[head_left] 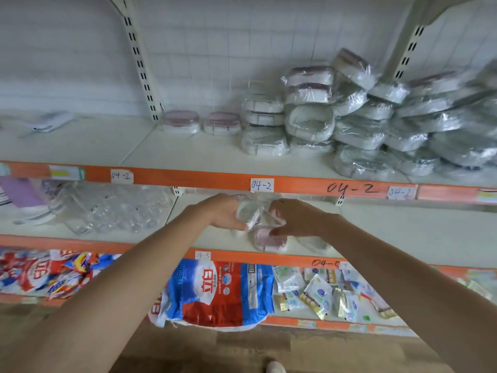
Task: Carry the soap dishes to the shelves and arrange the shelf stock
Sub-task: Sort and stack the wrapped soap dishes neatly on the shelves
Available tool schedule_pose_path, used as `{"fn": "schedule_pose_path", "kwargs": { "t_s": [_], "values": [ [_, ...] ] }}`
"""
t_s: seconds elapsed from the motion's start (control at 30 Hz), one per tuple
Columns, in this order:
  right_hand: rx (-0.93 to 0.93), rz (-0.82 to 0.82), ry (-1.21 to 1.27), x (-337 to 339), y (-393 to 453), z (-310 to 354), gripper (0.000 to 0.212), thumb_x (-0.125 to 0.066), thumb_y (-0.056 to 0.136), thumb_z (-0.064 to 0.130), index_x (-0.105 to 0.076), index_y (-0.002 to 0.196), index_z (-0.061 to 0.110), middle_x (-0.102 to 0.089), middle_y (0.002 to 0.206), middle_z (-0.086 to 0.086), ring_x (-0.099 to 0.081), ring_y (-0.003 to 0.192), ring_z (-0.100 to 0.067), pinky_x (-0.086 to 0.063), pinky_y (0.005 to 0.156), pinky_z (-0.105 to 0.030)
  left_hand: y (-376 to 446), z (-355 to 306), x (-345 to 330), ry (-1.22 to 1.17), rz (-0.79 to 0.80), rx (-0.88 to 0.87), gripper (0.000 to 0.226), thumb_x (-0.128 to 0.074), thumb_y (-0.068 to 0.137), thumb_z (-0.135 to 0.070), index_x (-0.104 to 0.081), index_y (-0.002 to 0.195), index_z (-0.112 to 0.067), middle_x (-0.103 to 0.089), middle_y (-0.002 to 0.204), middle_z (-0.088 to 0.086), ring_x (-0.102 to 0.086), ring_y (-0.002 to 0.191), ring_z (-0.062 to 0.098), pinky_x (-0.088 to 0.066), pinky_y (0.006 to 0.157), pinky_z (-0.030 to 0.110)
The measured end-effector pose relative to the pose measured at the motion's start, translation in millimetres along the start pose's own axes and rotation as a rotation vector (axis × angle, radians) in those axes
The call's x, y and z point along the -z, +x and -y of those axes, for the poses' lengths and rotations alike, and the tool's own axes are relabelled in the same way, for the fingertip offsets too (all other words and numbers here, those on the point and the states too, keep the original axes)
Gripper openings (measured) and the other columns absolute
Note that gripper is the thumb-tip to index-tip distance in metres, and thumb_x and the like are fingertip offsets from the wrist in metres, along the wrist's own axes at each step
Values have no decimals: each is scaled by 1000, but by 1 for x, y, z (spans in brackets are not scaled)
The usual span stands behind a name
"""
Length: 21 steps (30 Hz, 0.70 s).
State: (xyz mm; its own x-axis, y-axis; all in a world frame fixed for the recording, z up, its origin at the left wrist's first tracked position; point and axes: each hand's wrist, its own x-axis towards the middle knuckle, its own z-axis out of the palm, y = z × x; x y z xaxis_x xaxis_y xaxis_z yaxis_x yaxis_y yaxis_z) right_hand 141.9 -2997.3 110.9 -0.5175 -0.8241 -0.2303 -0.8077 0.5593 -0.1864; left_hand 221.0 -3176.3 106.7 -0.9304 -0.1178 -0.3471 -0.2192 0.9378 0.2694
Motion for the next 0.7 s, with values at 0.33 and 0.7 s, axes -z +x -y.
{"fn": "schedule_pose_path", "kwargs": {
  "t_s": [0.33, 0.7],
  "values": [
    [-68, -149, -22, 65, 0, -23, 59, -65, 87, 37, -43, 133, 10, -52, 126, -7, -51, 115, -24, -41, 96, -34, 23, -8, 63, -21, -306, -18, 32, -67, 81, -46, -61, 85, -14, -55, 86, 6, -49, 78, 22, -41, 71, 33],
    [-100, -210, -35, 106, 25, -66, 67, -65, 88, 37, -36, 140, 9, -48, 135, -6, -47, 122, -22, -40, 101, -35, 71, -7, 101, -28, -326, -72, 32, -65, 87, -37, -49, 74, -13, -42, 75, 4, -40, 71, 17, -29, 66, 29]
  ]
}}
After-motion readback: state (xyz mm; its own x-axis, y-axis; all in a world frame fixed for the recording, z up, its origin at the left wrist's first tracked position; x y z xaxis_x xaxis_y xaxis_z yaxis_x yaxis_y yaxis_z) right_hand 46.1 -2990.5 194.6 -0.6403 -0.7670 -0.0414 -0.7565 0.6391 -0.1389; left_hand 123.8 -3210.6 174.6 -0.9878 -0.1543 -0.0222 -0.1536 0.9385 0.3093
